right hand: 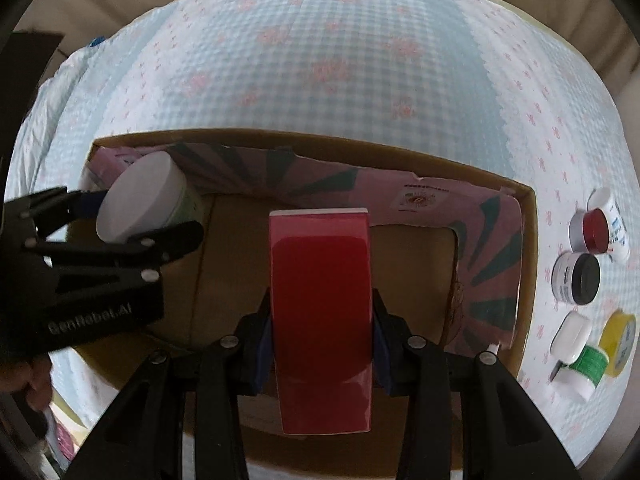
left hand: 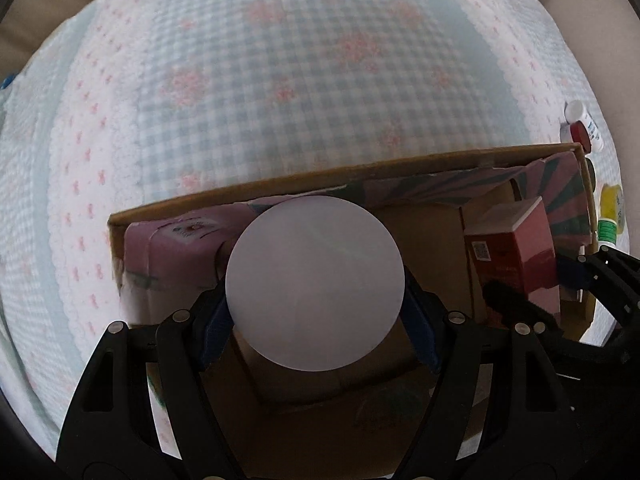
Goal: Organize rigid objects
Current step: 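Carry the white lid and red box over the cardboard box with both tools, then open both tools to drop the lid and red box into the box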
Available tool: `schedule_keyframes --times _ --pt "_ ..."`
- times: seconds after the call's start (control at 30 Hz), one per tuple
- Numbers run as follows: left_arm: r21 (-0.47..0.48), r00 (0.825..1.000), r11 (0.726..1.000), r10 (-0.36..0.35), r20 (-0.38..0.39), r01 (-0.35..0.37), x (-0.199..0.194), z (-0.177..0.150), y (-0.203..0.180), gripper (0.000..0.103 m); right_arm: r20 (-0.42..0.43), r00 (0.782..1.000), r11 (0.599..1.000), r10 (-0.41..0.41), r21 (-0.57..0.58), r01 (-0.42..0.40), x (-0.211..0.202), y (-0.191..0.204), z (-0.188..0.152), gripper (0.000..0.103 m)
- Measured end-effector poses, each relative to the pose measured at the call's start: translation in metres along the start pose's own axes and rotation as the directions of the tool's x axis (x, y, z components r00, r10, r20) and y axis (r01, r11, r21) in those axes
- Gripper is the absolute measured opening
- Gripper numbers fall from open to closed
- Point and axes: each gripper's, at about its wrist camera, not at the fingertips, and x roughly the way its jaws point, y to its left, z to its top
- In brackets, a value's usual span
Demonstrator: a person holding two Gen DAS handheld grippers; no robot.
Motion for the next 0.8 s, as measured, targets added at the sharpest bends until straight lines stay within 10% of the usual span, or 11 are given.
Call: schedule_keyframes --times 0.17,0.2,0.23,0.8 --pt "-0.011 1.0 1.0 -0.019 0.007 0.02 -0.01 0.007 -0.004 0.103 -0.028 1.0 0.998 0.002 -0.07 -0.004 0.009 0.001 -0.005 0.052" --pt "-0.014 1.0 1.0 -0.026 0.007 0.026 -0.011 0.007 -0.005 0.103 -0.019 1.0 0.997 0.008 -0.074 -0.009 0.009 0.0 -0.007 0.088" --pt "-0.016 1.0 1.0 -0.025 0.006 0.026 -0.011 0.007 -0.005 0.103 0.001 1.0 0.997 0.018 -0.077 -0.018 0.008 0.0 -0.01 0.103" --pt "-0.058 0.993 0.998 -0.014 0.117 0.021 -0.085 -0.02 -0.003 0.103 0.073 0.997 0.996 -0.002 -0.089 0.009 -0.029 0.003 -0.041 0.103"
